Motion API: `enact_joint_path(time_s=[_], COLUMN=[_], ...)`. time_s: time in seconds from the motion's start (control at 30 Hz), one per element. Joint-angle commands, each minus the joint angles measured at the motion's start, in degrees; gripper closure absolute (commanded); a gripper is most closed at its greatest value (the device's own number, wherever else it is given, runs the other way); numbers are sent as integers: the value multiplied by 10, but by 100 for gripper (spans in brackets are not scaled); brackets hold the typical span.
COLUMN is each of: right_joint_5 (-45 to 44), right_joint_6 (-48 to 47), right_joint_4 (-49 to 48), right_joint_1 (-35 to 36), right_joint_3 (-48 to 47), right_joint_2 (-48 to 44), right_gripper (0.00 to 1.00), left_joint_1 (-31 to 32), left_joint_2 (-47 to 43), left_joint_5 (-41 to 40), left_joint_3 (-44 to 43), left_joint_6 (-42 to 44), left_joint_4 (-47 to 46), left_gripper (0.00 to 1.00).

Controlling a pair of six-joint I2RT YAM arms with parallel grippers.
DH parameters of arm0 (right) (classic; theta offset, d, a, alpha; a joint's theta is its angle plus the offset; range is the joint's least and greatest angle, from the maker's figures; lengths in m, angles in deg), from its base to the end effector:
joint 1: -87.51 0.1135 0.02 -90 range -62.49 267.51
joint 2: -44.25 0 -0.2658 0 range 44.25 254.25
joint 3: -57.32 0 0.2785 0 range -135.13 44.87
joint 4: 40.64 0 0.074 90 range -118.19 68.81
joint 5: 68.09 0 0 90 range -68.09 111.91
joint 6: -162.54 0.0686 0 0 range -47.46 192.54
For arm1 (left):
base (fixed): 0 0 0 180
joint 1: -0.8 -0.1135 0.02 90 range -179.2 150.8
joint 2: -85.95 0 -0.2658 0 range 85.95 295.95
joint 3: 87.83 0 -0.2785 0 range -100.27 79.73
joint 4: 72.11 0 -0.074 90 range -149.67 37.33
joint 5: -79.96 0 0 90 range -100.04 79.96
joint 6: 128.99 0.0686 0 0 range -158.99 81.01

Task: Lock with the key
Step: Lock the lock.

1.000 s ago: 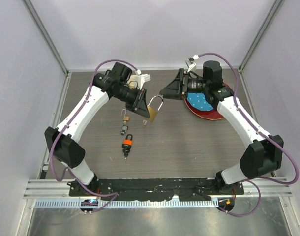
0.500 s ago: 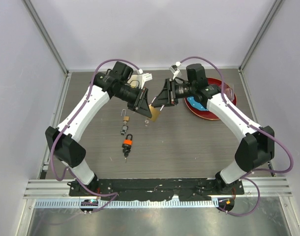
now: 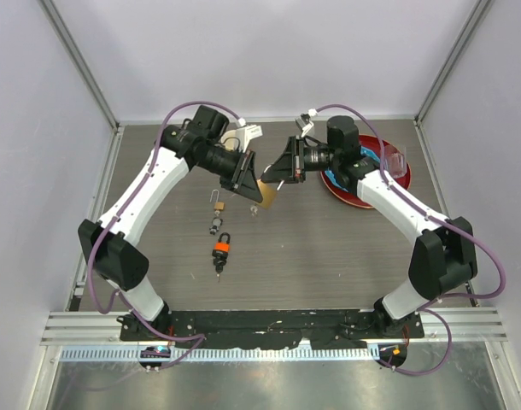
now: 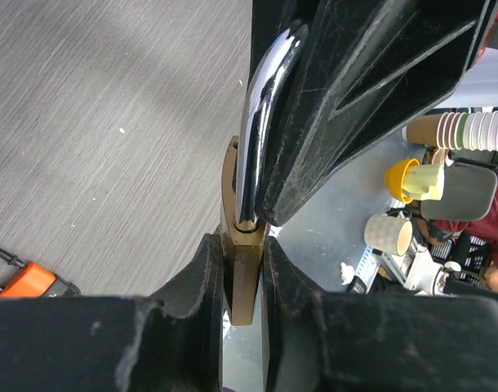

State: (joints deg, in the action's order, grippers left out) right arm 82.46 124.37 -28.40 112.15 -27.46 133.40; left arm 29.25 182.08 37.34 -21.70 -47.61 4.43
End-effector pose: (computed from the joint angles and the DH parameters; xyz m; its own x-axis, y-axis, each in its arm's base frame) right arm 0.3359 0.2198 0.3273 -0.9180 0.0042 -0.3965 -0.3911 0.1549 0.9072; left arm 0.3066 -0.2235 0.3596 -0.8422 0.3409 -0.4178 0.5376 0.4702 -0.7000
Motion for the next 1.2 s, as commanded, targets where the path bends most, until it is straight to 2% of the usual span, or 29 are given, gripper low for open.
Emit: enact_joint_path(time_s=[0.0,0.1,0.2,0.37,0.43,0.53,0.73,0.9,1.17], right_joint_5=[-31,-54,-74,-113,-124,-141,-170,-185,-186], right_joint_6=[53,56,64,99,113,140,231,320,426], right_joint_4=[-101,-98,-97,-96,-97,-101,-124,-111,-121], right_joint_1=[4,4,1,-15,-27,-42,-79,-100,-107], right_joint_3=[1,2,0,-8,-14,-22,-16,-12,-2], right_joint_2=[-30,-41,-51,-67,-76,-85,-103,-121,-127], right_gripper=[98,98,98,98,98,98,98,98,98], left_joint_1=[5,5,-1,-21,-31,-42,-47,-46,-40], left_joint_2=[-15,-17,-20,-41,-51,-62,-76,-89,-61], left_joint_5=[60,43,15,-11,-17,-27,-75,-116,-98], left_joint_3=[-29,-27,-27,-11,3,2,-20,2,14], left_joint_6=[-10,-18,-35,-84,-119,-155,-206,-228,-280], left_joint_4=[-36,-52,-75,-151,-209,-270,-387,-476,-569], left_gripper=[100,100,91,54,43,33,25,18,17])
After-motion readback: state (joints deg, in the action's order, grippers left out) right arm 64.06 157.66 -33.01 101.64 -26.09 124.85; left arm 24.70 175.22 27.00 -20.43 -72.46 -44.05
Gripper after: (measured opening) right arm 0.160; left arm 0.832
